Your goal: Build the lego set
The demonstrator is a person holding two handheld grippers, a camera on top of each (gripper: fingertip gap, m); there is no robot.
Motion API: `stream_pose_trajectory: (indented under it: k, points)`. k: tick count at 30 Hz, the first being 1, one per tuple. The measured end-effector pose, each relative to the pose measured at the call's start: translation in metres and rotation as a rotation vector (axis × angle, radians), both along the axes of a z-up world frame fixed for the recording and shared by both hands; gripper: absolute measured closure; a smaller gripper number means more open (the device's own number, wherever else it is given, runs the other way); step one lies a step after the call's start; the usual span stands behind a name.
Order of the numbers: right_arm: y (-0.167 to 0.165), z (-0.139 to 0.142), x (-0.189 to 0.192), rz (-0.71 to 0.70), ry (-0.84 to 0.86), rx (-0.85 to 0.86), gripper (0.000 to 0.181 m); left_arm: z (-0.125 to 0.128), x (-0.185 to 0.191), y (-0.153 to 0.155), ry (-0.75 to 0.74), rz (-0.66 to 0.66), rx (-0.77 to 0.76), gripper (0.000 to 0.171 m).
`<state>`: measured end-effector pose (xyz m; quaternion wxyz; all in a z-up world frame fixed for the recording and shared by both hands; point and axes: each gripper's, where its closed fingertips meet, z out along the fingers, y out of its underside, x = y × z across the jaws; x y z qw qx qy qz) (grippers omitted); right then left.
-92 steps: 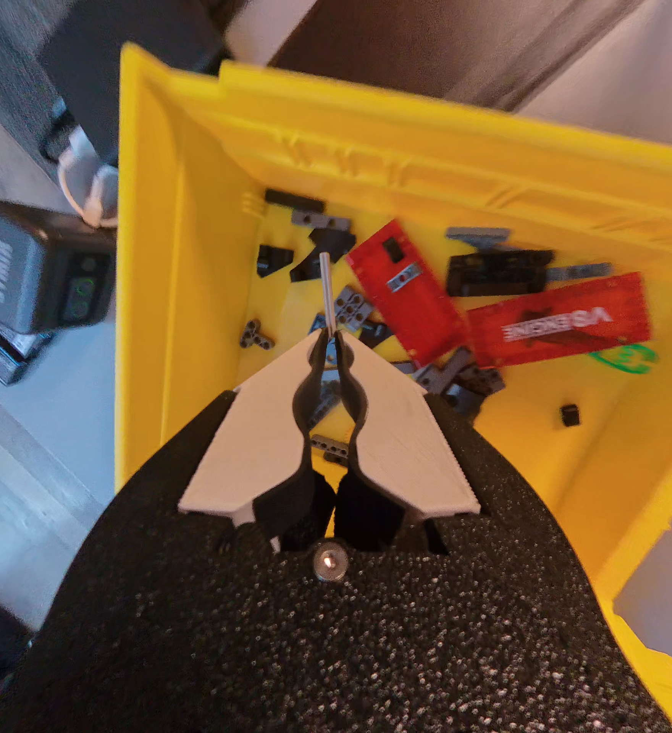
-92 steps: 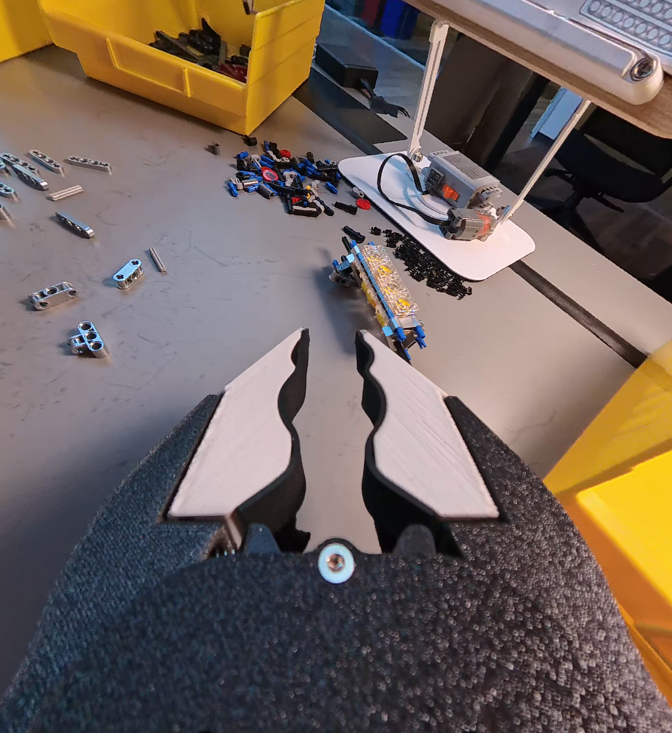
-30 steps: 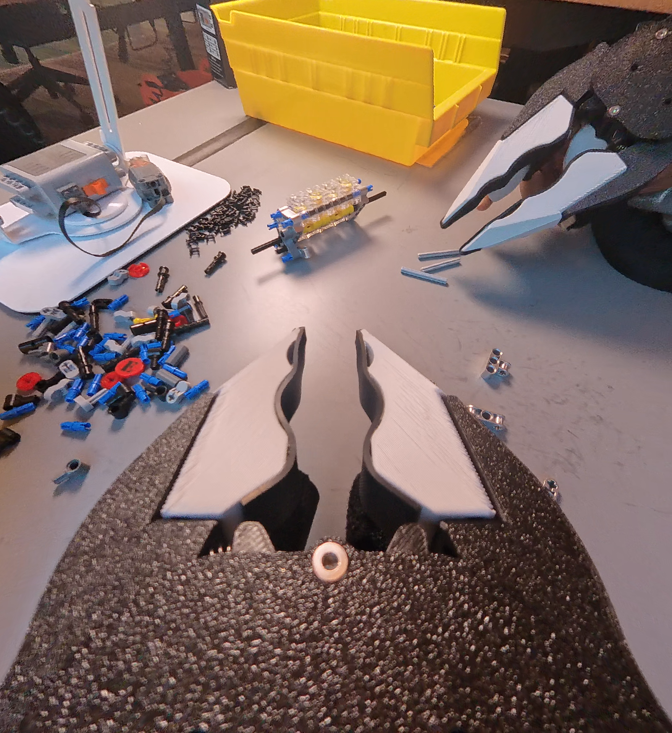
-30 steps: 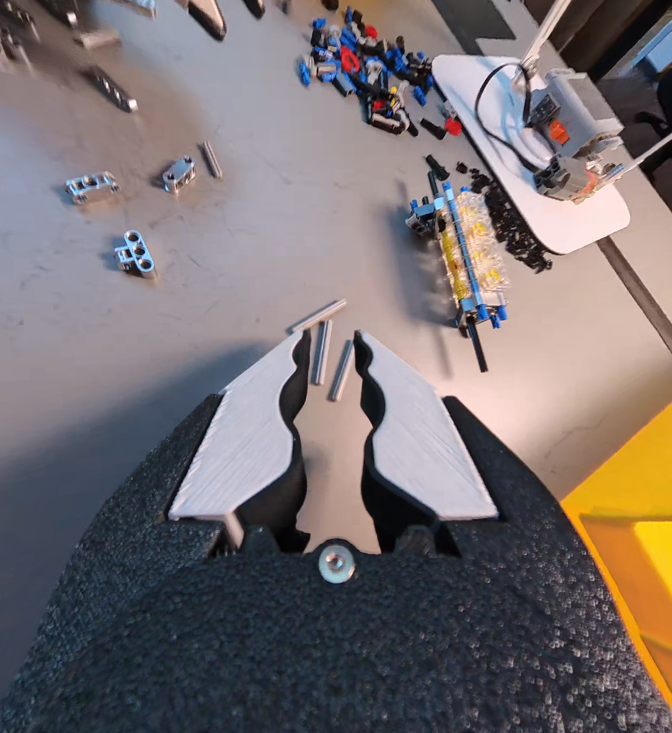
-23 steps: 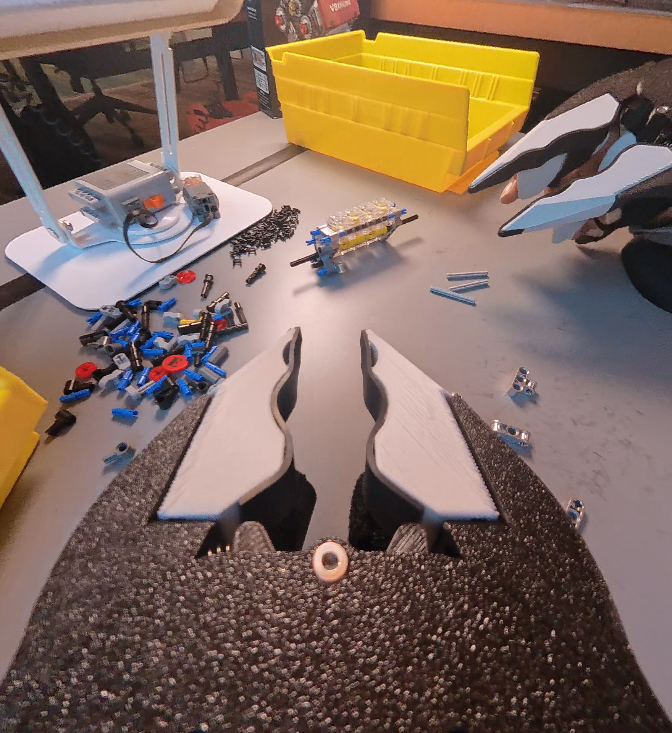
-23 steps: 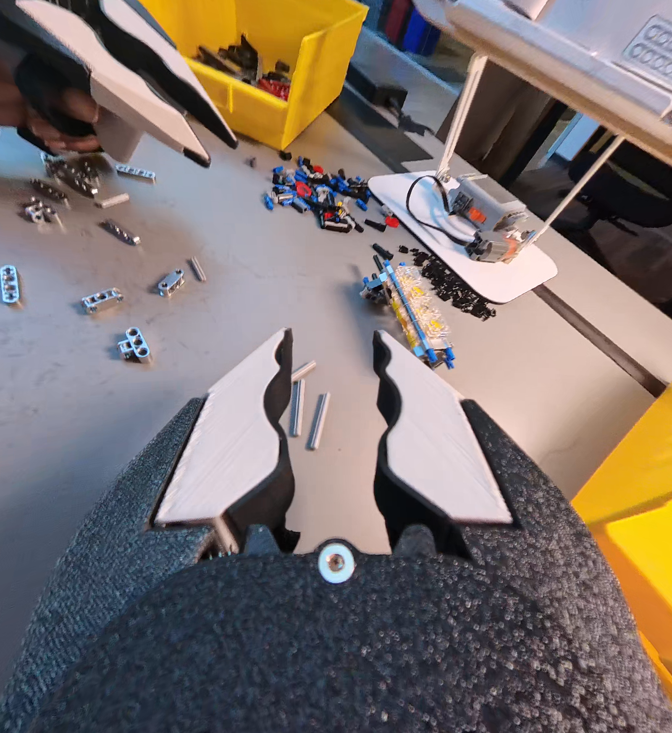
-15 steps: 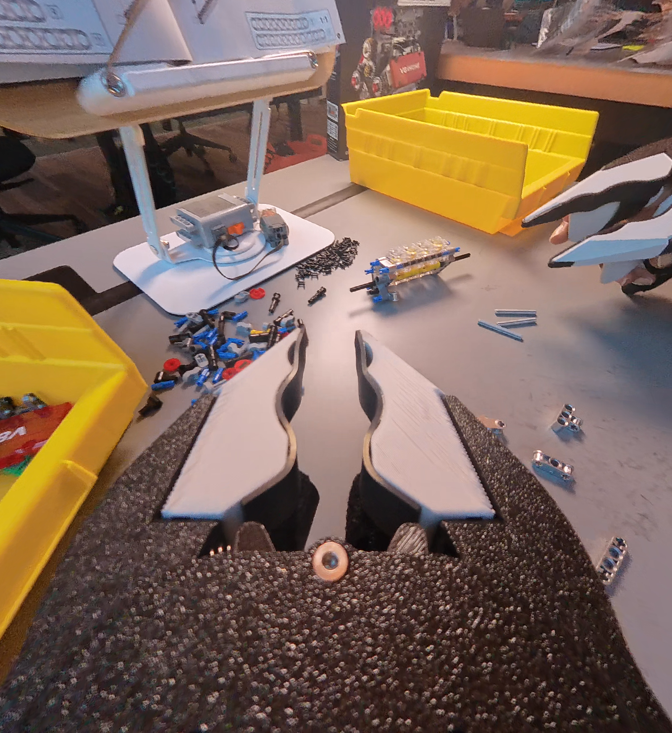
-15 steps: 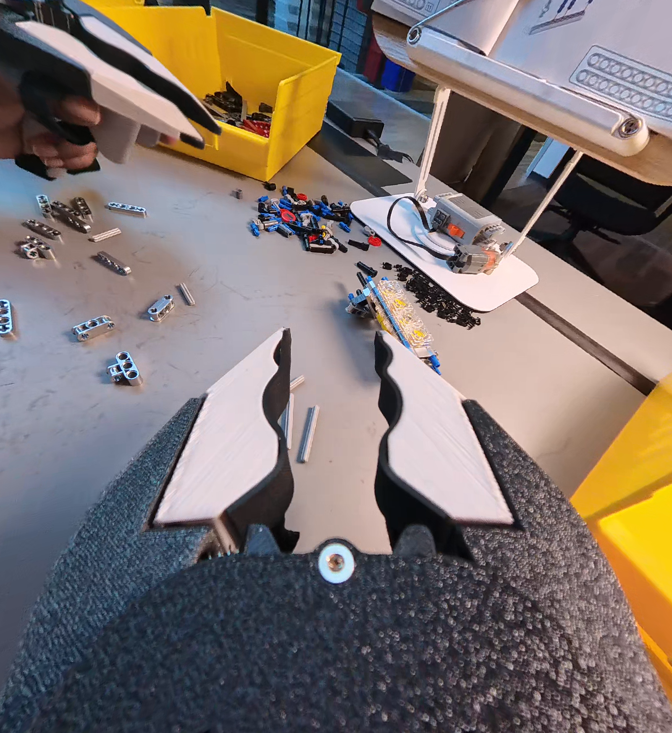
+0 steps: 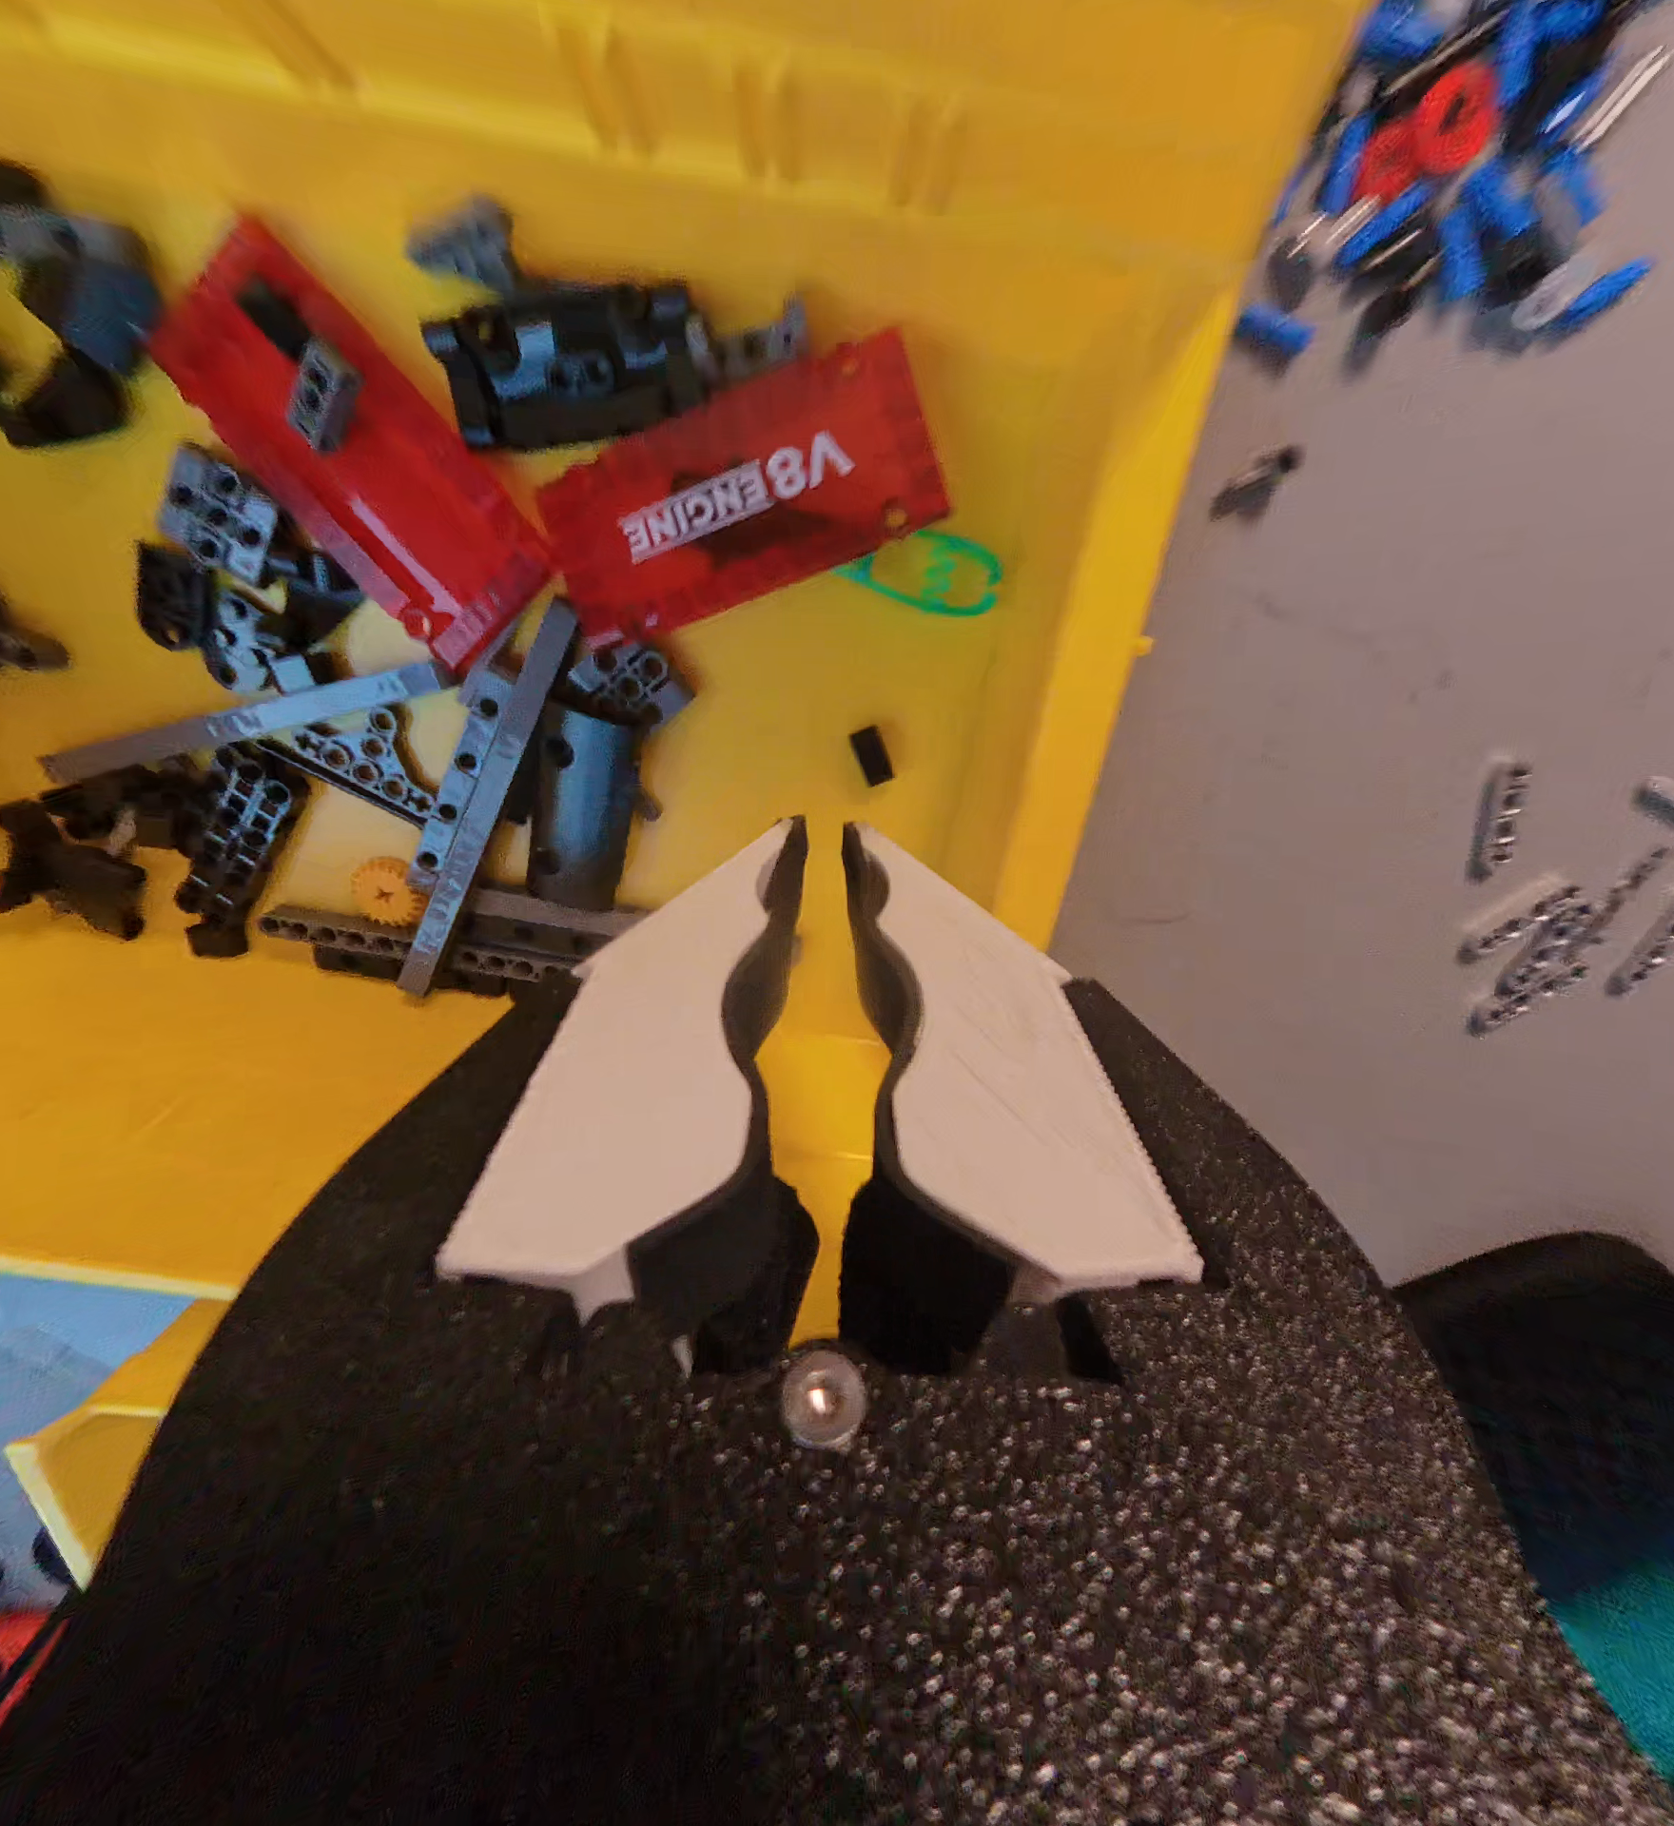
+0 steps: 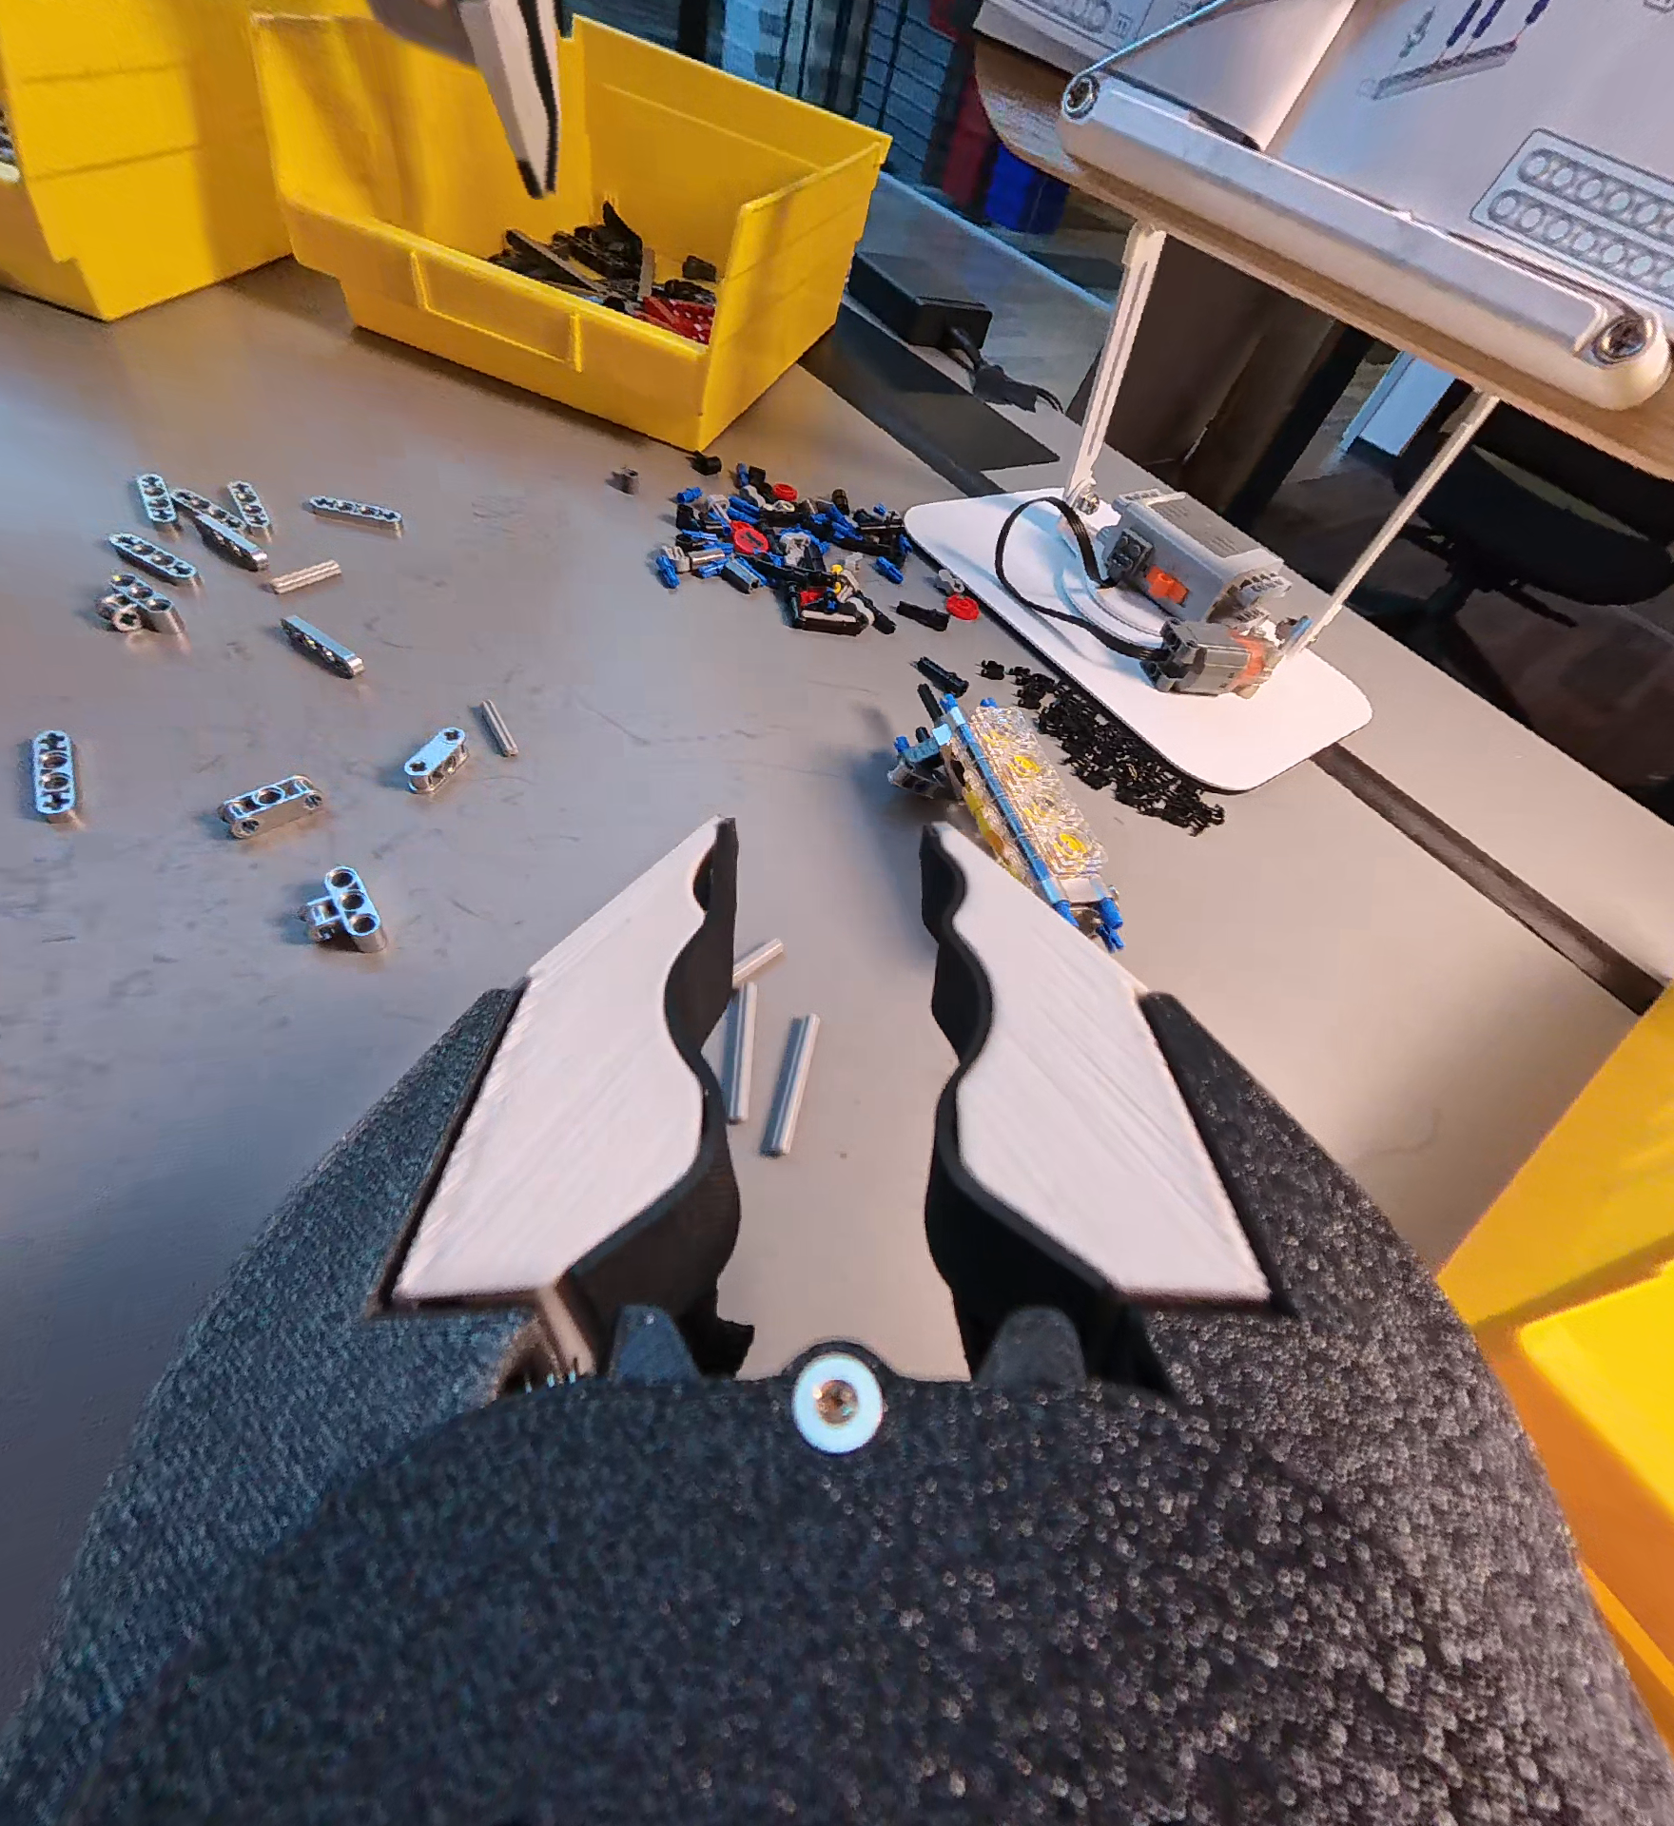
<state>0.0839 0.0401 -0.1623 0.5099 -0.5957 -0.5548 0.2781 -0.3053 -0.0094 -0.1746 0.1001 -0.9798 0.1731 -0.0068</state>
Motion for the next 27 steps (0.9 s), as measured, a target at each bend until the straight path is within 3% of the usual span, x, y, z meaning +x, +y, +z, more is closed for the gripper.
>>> stream_pose_trajectory:
  k: [3, 7, 16, 27]
  points:
    - [0.0, 0.0, 0.001, -0.001, -0.012, 0.024, 0.147, -0.034, -0.021, -0.002, 0.014, 0.019, -0.168, 0.165]
    - [0.003, 0.001, 0.005, -0.013, -0.008, 0.022, 0.148, -0.056, -0.044, -0.011, 0.056, 0.073, -0.312, 0.163]
    - [0.001, 0.0, 0.004, -0.002, -0.015, 0.014, 0.148, -0.06, -0.058, 0.005, 0.025, 0.169, -0.253, 0.152]
    - [0.0, -0.008, 0.002, 0.001, -0.049, 0.012, 0.148, -0.062, -0.059, 0.007, 0.054, 0.18, -0.237, 0.154]
